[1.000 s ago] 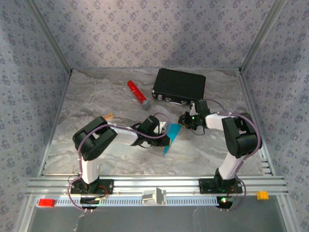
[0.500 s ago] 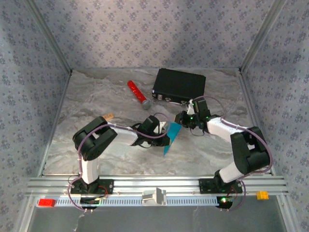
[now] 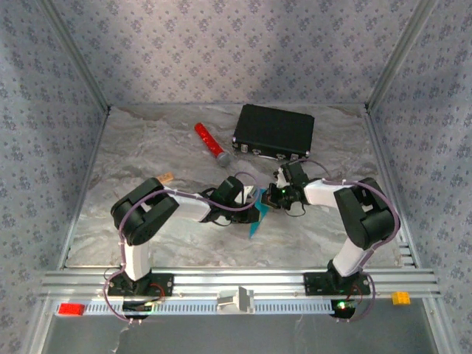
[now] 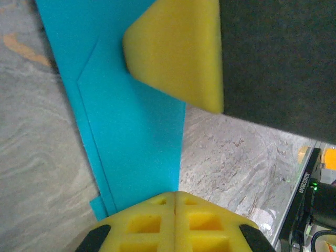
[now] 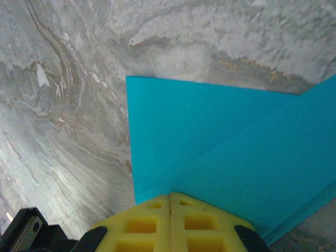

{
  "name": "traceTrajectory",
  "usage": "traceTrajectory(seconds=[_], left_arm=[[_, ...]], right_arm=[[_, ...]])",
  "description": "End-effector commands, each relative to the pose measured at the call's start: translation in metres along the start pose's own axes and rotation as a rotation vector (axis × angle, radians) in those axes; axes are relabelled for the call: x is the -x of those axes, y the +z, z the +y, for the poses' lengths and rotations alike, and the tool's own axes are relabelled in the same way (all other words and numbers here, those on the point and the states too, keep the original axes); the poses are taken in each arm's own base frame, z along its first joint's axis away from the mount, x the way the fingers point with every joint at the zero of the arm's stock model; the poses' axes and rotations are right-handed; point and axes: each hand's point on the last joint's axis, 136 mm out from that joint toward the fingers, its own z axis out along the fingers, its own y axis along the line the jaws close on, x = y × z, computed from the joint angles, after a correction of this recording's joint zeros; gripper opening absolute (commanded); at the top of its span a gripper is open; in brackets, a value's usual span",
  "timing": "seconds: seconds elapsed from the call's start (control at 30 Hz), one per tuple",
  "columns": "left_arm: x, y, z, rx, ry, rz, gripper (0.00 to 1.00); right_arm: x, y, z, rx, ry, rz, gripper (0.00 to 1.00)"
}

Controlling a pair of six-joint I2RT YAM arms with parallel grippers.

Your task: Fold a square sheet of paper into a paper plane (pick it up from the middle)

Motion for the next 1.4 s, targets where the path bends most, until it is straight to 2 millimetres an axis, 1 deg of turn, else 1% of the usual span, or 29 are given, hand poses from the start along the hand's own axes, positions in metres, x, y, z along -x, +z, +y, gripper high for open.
traceTrajectory(seconds=[0.0, 0.1, 0.2, 0.27, 0.33, 0.57, 0.63, 0.73, 0.77, 0.87, 0.97, 1.03, 1.27, 1.37], left_arm=[[-0.022, -0.01, 0.0, 0.031, -0.026, 0.065, 0.0], [-0.012, -0.018, -0.017, 0.01, 0.006, 0.049, 0.01], [-0.005, -0.021, -0.036, -0.038, 0.03, 0.05, 0.04], [-0.003, -0.02, -0.042, -0.056, 0.037, 0.055, 0.06], [-0.003, -0.017, -0.044, -0.061, 0.038, 0.069, 0.06], [-0.003, 0.003, -0.032, -0.036, 0.012, 0.105, 0.08], [-0.009, 0.008, -0.021, 0.005, 0.002, 0.122, 0.08], [-0.022, 0.009, 0.002, 0.082, -0.018, 0.15, 0.08], [-0.027, 0.009, 0.008, 0.101, -0.019, 0.159, 0.08], [-0.041, 0.002, 0.017, 0.145, -0.012, 0.193, 0.08], [-0.054, -0.009, 0.017, 0.178, 0.023, 0.22, 0.08], [-0.062, -0.013, 0.019, 0.174, 0.026, 0.236, 0.08], [-0.076, -0.021, 0.023, 0.17, 0.023, 0.253, 0.08], [-0.083, -0.028, 0.029, 0.19, 0.021, 0.26, 0.07]], right_arm=[[-0.017, 0.003, -0.046, -0.158, 0.065, 0.015, 0.05], [-0.016, 0.004, -0.045, -0.123, 0.075, 0.007, 0.05], [-0.014, 0.003, -0.044, -0.127, 0.068, 0.004, 0.05], [-0.014, 0.003, -0.044, -0.128, 0.067, 0.002, 0.05], [-0.013, 0.003, -0.044, -0.126, 0.067, 0.003, 0.05], [-0.015, 0.004, -0.046, -0.13, 0.075, 0.01, 0.05], [-0.016, 0.005, -0.047, -0.135, 0.079, 0.011, 0.05], [-0.017, 0.005, -0.048, -0.139, 0.082, 0.014, 0.05], [-0.017, 0.005, -0.049, -0.14, 0.082, 0.014, 0.05], [-0.018, 0.004, -0.054, -0.16, 0.085, 0.016, 0.05], [-0.02, 0.004, -0.06, -0.182, 0.091, 0.026, 0.05], [-0.02, 0.005, -0.063, -0.188, 0.095, 0.027, 0.05], [-0.019, 0.002, -0.063, -0.189, 0.096, 0.022, 0.05], [-0.018, 0.001, -0.062, -0.188, 0.095, 0.018, 0.05]])
